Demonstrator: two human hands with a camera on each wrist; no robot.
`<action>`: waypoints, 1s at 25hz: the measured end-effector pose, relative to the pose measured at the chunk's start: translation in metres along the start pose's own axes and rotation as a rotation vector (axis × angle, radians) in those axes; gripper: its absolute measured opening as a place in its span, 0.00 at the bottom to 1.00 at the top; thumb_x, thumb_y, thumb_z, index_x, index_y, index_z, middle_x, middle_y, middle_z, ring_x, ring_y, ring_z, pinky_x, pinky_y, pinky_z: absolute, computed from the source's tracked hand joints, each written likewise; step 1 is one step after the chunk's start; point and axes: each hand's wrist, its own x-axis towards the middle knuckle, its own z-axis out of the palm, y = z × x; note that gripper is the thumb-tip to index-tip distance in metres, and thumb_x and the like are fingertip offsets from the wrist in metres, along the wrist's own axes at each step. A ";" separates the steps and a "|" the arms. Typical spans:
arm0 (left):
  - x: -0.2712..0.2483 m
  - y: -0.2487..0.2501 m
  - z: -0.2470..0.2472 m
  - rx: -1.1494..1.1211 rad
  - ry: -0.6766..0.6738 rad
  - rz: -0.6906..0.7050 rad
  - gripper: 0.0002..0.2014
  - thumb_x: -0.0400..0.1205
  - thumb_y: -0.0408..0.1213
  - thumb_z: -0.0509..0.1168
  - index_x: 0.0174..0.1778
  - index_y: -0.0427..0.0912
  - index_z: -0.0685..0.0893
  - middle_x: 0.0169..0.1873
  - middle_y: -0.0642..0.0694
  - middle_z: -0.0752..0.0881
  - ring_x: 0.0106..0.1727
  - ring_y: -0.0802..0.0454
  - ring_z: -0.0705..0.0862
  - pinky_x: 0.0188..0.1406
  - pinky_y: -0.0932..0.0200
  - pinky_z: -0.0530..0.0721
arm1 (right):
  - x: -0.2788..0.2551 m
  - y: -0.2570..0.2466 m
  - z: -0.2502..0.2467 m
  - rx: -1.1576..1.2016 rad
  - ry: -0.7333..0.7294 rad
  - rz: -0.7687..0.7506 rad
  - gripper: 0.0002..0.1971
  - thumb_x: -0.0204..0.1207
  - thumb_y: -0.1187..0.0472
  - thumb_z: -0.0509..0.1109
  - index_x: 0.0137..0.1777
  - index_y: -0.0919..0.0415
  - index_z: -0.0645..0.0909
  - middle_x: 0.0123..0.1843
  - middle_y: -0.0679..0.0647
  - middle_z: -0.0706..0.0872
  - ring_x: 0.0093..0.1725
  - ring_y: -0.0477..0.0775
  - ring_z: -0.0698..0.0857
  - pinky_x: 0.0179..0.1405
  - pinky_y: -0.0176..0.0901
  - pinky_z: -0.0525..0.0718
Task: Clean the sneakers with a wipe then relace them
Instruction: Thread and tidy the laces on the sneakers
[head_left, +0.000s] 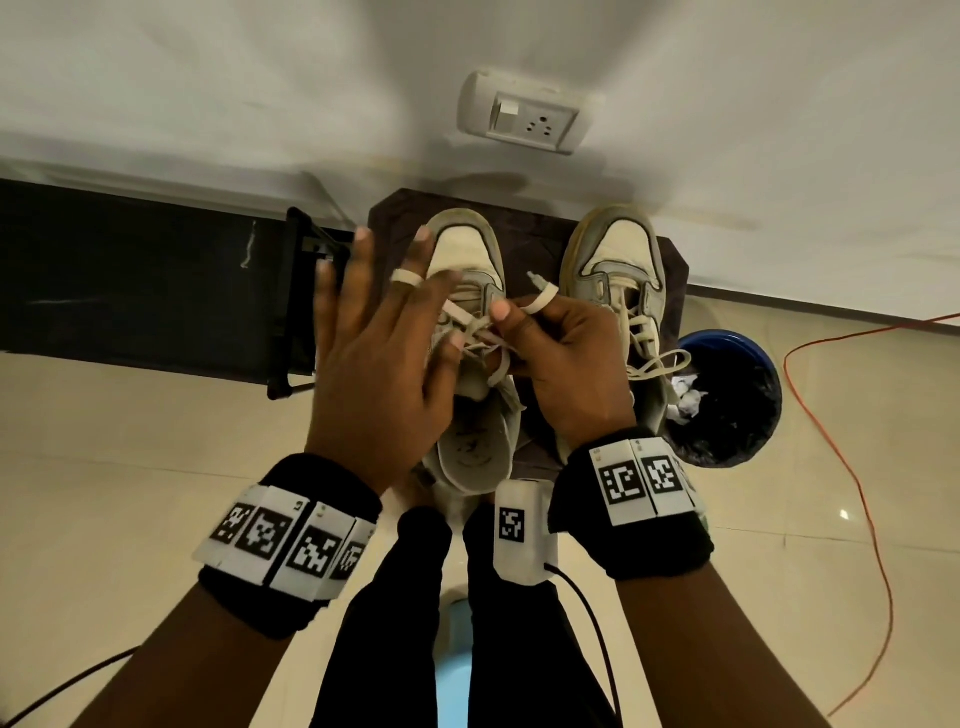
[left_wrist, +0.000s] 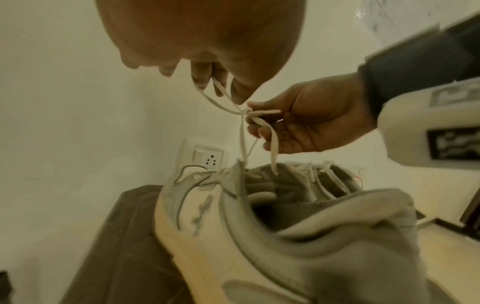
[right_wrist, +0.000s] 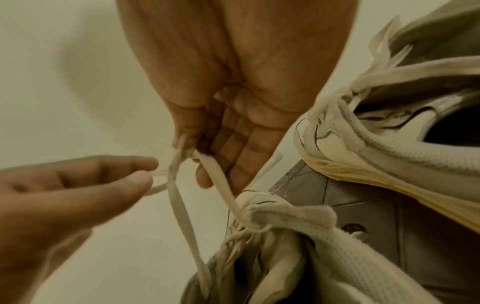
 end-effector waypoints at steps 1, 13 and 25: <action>-0.001 -0.006 -0.004 0.083 0.027 0.030 0.18 0.84 0.45 0.59 0.69 0.45 0.77 0.76 0.44 0.74 0.82 0.36 0.57 0.79 0.32 0.47 | 0.000 0.000 -0.001 -0.014 0.029 0.004 0.09 0.76 0.57 0.73 0.45 0.64 0.89 0.38 0.57 0.91 0.40 0.57 0.91 0.45 0.62 0.88; -0.034 -0.077 -0.014 0.309 -0.141 -0.200 0.13 0.82 0.43 0.59 0.45 0.44 0.89 0.33 0.41 0.90 0.64 0.36 0.83 0.77 0.26 0.47 | -0.018 0.019 -0.038 -0.787 0.342 0.055 0.18 0.74 0.44 0.70 0.37 0.59 0.88 0.31 0.56 0.88 0.34 0.60 0.86 0.36 0.50 0.84; -0.023 -0.008 0.015 -0.043 -0.311 -0.115 0.23 0.84 0.48 0.52 0.71 0.43 0.77 0.69 0.43 0.79 0.70 0.42 0.76 0.69 0.42 0.76 | -0.028 -0.003 -0.025 -0.773 0.042 -0.216 0.11 0.74 0.60 0.73 0.56 0.55 0.86 0.51 0.48 0.87 0.50 0.50 0.85 0.49 0.44 0.83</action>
